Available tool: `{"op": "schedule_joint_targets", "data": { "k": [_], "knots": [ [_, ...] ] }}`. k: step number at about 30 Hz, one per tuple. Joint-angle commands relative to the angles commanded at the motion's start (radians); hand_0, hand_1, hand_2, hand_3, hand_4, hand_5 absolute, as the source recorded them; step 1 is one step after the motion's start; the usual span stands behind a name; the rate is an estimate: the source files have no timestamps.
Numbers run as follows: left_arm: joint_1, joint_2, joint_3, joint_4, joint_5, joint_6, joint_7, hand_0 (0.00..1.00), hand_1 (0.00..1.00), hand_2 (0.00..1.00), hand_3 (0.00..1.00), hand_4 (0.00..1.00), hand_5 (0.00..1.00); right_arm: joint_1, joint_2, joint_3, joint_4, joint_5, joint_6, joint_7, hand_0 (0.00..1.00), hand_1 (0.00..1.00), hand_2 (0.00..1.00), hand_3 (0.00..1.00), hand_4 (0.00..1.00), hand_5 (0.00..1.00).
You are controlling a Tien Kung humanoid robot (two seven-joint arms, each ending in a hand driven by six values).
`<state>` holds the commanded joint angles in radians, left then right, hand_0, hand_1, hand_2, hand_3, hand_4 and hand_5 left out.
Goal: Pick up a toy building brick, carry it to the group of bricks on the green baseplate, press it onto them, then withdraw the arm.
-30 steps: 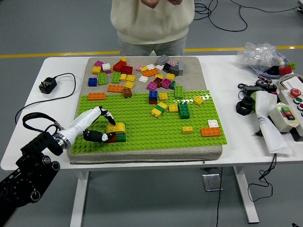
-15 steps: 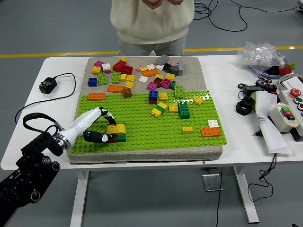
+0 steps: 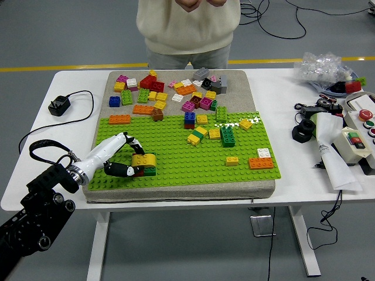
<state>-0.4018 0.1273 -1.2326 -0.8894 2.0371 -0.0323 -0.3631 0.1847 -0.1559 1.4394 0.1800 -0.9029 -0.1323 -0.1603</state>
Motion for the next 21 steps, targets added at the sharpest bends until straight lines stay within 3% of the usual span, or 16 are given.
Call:
{"op": "schedule_joint_targets", "data": {
  "k": [21],
  "knots": [
    [-0.02,-0.008,-0.001,0.02,-0.006,0.002,-0.001,0.997,0.759,0.53,0.515,0.823,0.066,0.002,-0.002,0.003,0.0,0.0,0.003,-0.002,0.793,0.702,0.749,0.711,0.904,0.55]
  ]
}}
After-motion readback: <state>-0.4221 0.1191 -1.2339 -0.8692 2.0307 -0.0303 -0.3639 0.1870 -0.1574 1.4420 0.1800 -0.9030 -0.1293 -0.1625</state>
